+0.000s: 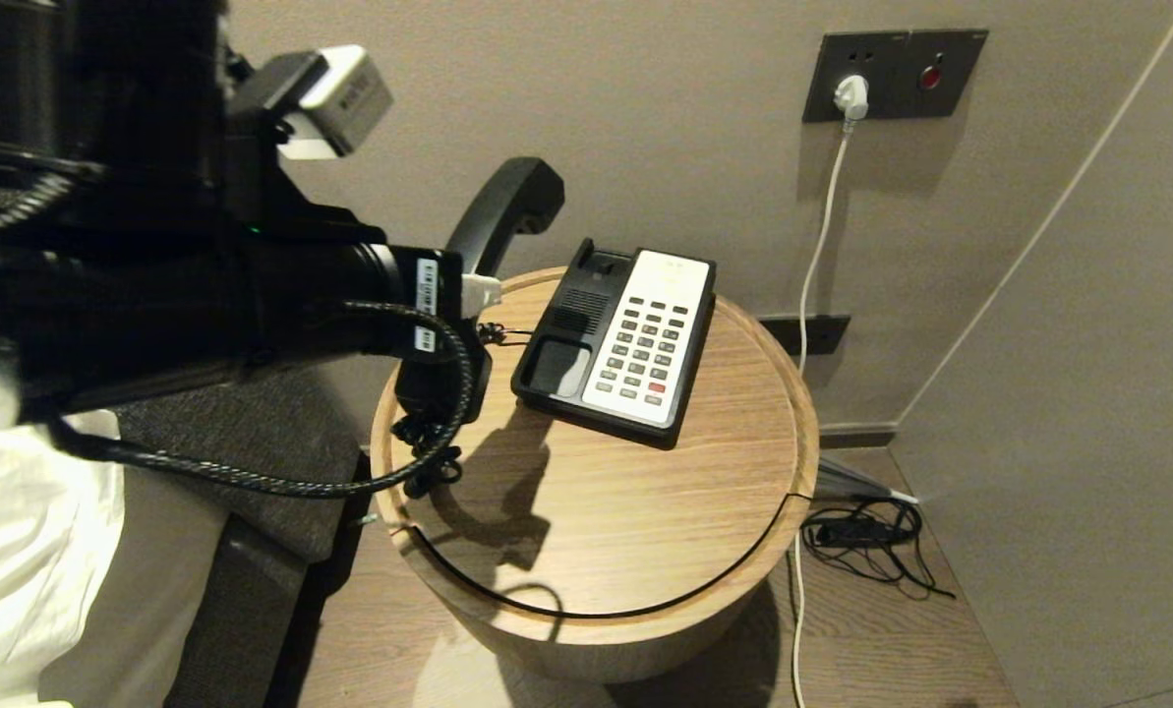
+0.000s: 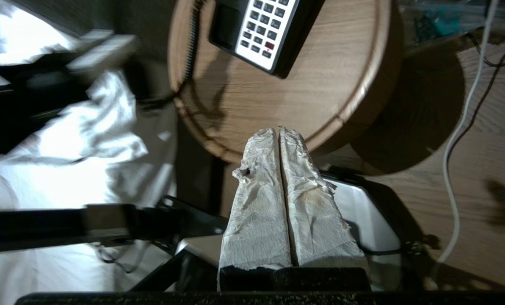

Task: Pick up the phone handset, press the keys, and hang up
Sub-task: Put the handset back

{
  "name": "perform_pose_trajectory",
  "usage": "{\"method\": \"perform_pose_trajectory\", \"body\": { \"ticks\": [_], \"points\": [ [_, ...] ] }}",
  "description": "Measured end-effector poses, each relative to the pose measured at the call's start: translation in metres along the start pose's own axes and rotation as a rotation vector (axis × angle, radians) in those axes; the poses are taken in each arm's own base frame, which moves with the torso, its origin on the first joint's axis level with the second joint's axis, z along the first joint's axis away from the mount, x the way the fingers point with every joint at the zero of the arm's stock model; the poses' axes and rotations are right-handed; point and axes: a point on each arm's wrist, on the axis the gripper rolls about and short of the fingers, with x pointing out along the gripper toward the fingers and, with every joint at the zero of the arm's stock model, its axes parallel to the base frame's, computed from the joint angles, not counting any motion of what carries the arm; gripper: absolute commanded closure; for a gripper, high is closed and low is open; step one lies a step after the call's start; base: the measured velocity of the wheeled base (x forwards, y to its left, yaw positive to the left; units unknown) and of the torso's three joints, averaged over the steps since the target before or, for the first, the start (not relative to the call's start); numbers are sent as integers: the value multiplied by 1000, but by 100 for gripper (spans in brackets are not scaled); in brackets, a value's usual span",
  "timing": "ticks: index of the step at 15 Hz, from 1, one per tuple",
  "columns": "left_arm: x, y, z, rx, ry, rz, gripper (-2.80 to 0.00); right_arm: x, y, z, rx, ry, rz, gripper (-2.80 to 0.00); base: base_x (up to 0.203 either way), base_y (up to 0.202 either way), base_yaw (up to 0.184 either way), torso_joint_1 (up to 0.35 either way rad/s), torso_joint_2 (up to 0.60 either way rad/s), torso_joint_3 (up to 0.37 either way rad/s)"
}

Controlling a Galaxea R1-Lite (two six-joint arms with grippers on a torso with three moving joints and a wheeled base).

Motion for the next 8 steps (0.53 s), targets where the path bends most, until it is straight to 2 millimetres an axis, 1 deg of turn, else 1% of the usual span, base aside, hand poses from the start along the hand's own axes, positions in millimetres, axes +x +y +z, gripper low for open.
{"method": "perform_pose_trajectory", "body": {
  "ticks": [1, 2, 3, 5, 8],
  "points": [
    [15, -5, -5, 15, 15, 16, 0, -26, -4, -11, 25, -51, 3, 0, 0, 0, 0, 0, 0, 0],
    [29, -10, -8, 24, 20, 36, 0, -46, -10, -25, 44, -91, 5, 0, 0, 0, 0, 0, 0, 0],
    [41, -13, -10, 30, 16, 61, 0, -59, -16, -40, 57, -109, 1, 0, 0, 0, 0, 0, 0, 0],
    [62, -18, -10, 45, 13, 114, 0, -78, -29, -70, 55, -158, 13, 0, 0, 0, 0, 0, 0, 0],
    [85, -25, -3, 60, 2, 129, 0, -103, -41, -104, 30, -219, 51, 0, 0, 0, 0, 0, 0, 0]
  ]
}}
